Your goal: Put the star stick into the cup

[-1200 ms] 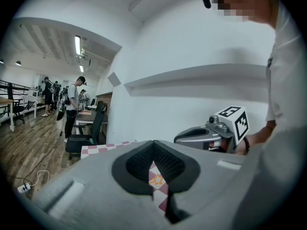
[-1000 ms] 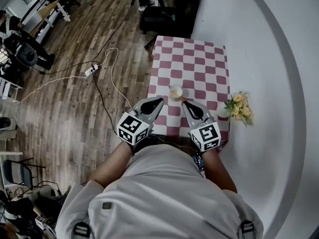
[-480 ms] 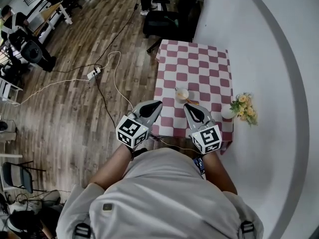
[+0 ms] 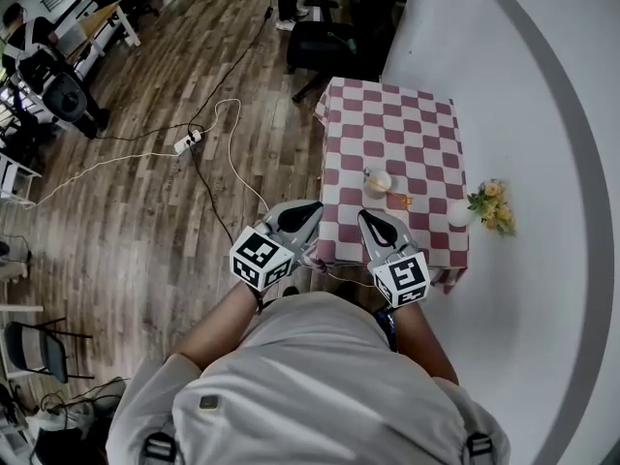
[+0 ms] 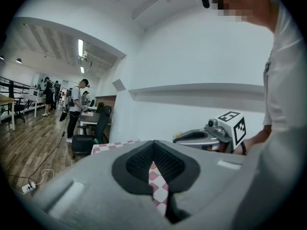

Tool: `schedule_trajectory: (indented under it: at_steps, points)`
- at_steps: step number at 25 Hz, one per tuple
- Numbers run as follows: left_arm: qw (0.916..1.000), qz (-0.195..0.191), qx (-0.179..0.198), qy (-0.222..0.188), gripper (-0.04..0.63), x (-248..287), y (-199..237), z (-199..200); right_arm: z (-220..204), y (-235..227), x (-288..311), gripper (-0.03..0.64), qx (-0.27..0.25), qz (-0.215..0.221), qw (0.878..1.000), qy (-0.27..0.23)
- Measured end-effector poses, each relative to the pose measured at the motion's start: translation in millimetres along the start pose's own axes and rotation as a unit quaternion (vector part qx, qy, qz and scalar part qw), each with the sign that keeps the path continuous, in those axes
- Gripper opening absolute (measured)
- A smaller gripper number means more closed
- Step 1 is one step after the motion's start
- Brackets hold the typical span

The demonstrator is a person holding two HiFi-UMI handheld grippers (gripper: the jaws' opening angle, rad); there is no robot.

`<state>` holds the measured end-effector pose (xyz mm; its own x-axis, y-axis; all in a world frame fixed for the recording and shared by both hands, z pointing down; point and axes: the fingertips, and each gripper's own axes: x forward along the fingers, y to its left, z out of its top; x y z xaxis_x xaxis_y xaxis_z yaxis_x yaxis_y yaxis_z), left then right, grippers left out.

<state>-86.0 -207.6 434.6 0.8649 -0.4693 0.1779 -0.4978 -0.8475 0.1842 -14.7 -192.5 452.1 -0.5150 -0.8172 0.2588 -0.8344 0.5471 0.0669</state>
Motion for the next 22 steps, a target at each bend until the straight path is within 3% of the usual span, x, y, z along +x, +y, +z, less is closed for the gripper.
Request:
schedule_trajectory:
  at_steps: [12,22]
  points:
    - [0.9979,-0.061,-0.023,0.007,0.005,-41,-5,-26,-18,61,-12,0.009,0.019,-0.047,0.998,0.025]
    - [0.9980,-0.063,-0.005,-0.005,0.005,-35,-54,-22,-26,43,-68,0.009,0.023,-0.053,0.998,0.012]
